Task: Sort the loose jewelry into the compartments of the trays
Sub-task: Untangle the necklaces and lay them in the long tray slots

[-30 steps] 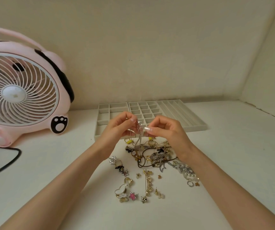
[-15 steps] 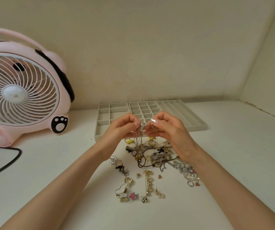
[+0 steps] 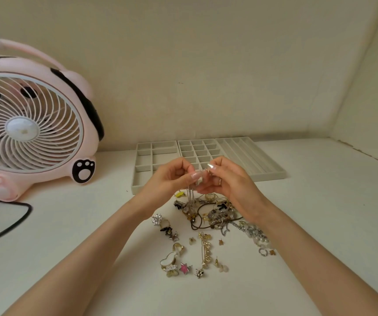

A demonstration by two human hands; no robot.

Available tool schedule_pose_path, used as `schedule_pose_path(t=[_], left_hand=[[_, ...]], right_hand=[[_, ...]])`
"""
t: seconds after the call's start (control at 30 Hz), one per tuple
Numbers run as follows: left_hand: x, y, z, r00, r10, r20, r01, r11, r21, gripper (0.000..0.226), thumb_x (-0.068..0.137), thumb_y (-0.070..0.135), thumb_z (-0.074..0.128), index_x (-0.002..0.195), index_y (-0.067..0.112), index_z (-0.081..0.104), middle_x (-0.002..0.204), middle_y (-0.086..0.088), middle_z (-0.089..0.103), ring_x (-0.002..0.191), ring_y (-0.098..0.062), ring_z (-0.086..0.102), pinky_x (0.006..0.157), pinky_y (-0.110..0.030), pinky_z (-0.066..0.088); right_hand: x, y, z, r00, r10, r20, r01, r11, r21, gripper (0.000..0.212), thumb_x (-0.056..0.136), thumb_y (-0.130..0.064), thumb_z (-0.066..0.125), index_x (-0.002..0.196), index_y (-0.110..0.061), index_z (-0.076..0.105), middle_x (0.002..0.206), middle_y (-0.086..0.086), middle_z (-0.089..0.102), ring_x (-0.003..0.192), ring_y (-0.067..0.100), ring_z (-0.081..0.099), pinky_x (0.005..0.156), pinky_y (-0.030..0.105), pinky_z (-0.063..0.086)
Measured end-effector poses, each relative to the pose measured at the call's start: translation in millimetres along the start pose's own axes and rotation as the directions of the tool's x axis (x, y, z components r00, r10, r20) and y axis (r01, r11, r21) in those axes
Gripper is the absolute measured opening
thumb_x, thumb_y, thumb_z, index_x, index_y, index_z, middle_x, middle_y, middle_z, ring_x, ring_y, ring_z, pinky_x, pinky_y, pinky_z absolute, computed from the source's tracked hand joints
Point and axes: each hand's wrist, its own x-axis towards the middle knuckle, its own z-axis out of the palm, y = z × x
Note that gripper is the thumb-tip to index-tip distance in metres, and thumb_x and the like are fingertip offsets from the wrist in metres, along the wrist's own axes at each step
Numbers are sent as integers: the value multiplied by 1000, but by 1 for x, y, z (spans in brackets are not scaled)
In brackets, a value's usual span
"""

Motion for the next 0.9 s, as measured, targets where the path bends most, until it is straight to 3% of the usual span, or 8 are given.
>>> schedule_pose_path(t=[0.17, 0.27, 0.37, 0.47, 0.6, 0.73, 0.9], left_hand=[[0, 2, 1, 999, 18, -46, -18, 1000, 11, 19, 74, 25, 65, 76, 9, 55, 70, 1, 62, 69, -10, 60, 70, -19, 48], [0, 1, 1, 998, 11, -58, -10, 1000, 12, 19, 78, 27, 61, 79, 9, 54, 70, 0, 63, 70, -11, 59, 72, -18, 48], [1, 2, -2, 995, 3, -96, -15, 991, -132, 18, 83, 27, 53, 83, 10, 52, 71, 2, 64, 70, -11, 60, 73, -21, 50], [3, 6, -8, 983, -19, -180, -49, 928, -368, 12, 85, 24, 50, 85, 12, 48, 83, -3, 69, 73, -14, 63, 69, -24, 52], [5, 11, -19, 946, -24, -322, -168, 814, -556, 9, 86, 20, 49, 82, 13, 44, 89, -4, 71, 66, -8, 57, 62, -19, 51], [5, 16, -28, 909, -22, -416, -231, 804, -548, 16, 90, 15, 46, 74, 16, 42, 90, -2, 72, 62, -5, 52, 54, -14, 42], [3, 21, -34, 886, -10, -463, -272, 798, -538, 23, 93, 9, 45, 72, 17, 42, 91, -2, 71, 60, -4, 48, 51, -13, 40]], right_hand=[[0, 0, -3, 1000, 6, 24, -6, 1000, 8, 18, 99, -14, 40, 88, -8, 53, 87, 9, 66, 85, 21, 65, 79, 33, 51], [-2, -2, -1, 995, 11, 103, -15, 999, 39, 19, 100, -17, 36, 88, -7, 47, 68, 9, 61, 74, 26, 63, 76, 31, 51], [-4, -6, -5, 991, 14, 134, -12, 1000, -14, 13, 95, -21, 47, 92, -8, 48, 54, 0, 47, 58, 20, 54, 79, 37, 51], [-2, -9, -13, 997, 6, 80, 1, 996, -85, 17, 86, -16, 64, 100, -11, 56, 51, -5, 47, 53, 15, 51, 75, 27, 52], [0, -11, -22, 999, -30, -18, 27, 987, -158, 18, 84, -2, 62, 101, -9, 63, 53, 2, 46, 53, 15, 50, 62, 17, 49], [1, -10, -28, 998, -30, -62, 16, 978, -209, 18, 84, -2, 63, 100, -11, 67, 52, 0, 52, 50, 14, 50, 60, 21, 51], [2, -9, -32, 991, -44, -129, 1, 949, -314, 17, 82, -4, 68, 97, -11, 71, 60, -2, 53, 46, 10, 42, 49, 18, 43]])
